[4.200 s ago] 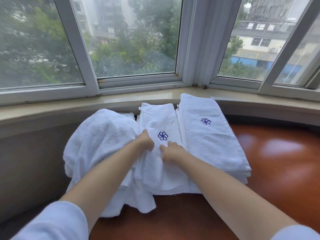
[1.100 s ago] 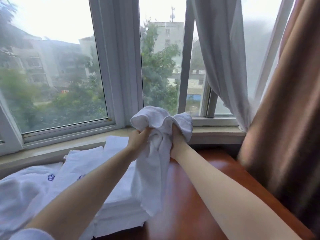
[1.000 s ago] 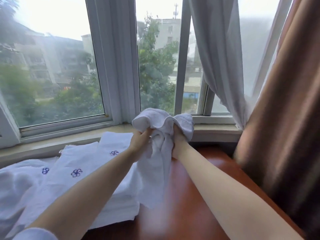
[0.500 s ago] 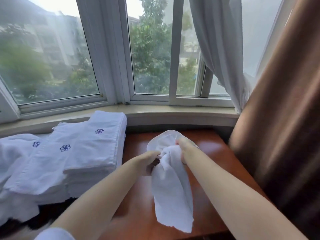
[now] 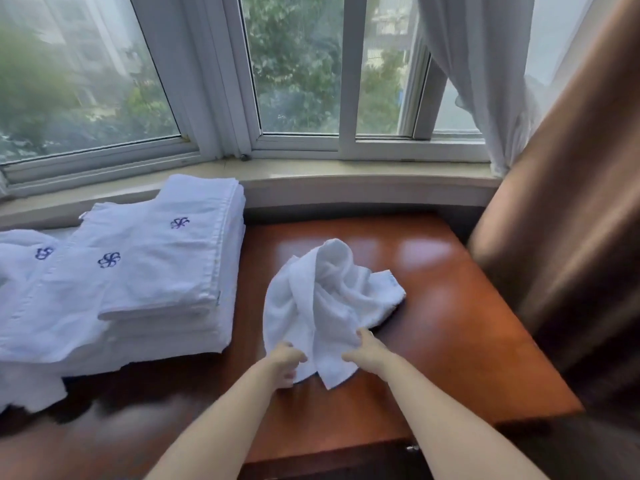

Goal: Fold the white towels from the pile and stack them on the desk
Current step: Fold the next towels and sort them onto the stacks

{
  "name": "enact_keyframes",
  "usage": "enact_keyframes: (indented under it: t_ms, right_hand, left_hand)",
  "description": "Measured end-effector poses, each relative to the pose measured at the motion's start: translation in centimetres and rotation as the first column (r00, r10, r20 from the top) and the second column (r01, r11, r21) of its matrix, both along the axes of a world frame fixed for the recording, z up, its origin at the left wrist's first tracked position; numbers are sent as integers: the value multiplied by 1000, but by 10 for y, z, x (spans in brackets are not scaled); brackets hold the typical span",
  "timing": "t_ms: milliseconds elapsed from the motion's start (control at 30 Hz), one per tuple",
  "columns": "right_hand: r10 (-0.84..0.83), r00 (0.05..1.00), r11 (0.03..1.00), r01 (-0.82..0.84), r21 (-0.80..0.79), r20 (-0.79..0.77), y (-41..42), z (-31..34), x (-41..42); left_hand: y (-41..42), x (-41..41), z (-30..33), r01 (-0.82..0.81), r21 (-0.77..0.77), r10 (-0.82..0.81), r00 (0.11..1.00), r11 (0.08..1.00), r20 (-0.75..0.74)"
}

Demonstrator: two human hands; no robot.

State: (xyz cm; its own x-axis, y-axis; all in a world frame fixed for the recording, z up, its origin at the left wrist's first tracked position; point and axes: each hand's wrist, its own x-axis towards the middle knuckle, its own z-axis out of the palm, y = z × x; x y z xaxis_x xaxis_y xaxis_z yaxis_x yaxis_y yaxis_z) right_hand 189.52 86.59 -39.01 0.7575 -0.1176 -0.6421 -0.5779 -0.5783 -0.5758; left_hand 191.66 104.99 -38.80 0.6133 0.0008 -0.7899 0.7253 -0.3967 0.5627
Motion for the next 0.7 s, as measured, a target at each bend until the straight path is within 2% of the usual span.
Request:
enact_keyframes:
  t_ms: [67, 100, 167, 233, 300, 367, 400, 433, 500, 533, 567, 600, 633, 667, 700]
  right_hand:
    - [132, 990, 960, -116, -256, 49, 4, -11, -9]
    - [163, 984, 934, -131, -332, 71, 6, -14, -13]
    - [272, 948, 877, -175, -447, 163, 9, -22, -21]
    - [496, 834, 778, -303, -551, 242, 12, -29, -30]
    - [673, 706, 655, -429, -622, 220, 19, -36, -38]
    - [689, 693, 616, -407, -675, 212, 26, -40, -45]
    - [669, 706, 635, -383, -670, 230, 27, -39, -47]
    - [625, 736, 696, -372, -614, 262, 26, -39, -47]
    - [377, 873, 907, -280, -313, 311, 18, -34, -47]
    - [163, 924, 982, -119, -145, 346, 11, -29, -46]
    - [-98, 918, 994, 112, -15, 385, 1, -23, -46]
    - [-348, 847, 932, 360, 48, 403, -12, -17, -47]
    - [-525, 752, 828, 559, 36, 399, -28, -13, -50]
    - [-612, 697, 742, 670, -35, 373, -44, -11, -56]
    - [-643, 697, 702, 702, -120, 317, -59, -11, -63]
  left_hand:
    - [-1, -9, -18, -12, 45, 7, 994, 999, 107]
    - [1, -13, -25, 37, 124, -57, 985, 992, 165]
    - [8, -18, -36, 200, 330, -288, 925, 923, 246]
    - [14, -25, -39, 346, 472, -505, 821, 811, 265]
    - [18, -30, -39, 440, 600, -670, 707, 668, 227]
    - [22, -35, -38, 453, 728, -779, 601, 515, 177]
    - [24, -38, -38, 434, 776, -809, 565, 457, 160]
    - [26, -42, -37, 414, 811, -828, 541, 413, 145]
    - [30, -49, -36, 383, 850, -849, 513, 360, 129]
    - [33, -53, -36, 364, 863, -852, 508, 349, 131]
    - [36, -57, -35, 341, 876, -850, 509, 342, 134]
    - [40, -61, -35, 319, 887, -849, 510, 334, 136]
    - [43, -66, -35, 299, 895, -843, 520, 331, 138]
    - [46, -72, -34, 284, 899, -835, 533, 332, 140]
    - [49, -77, -33, 278, 906, -836, 532, 320, 132]
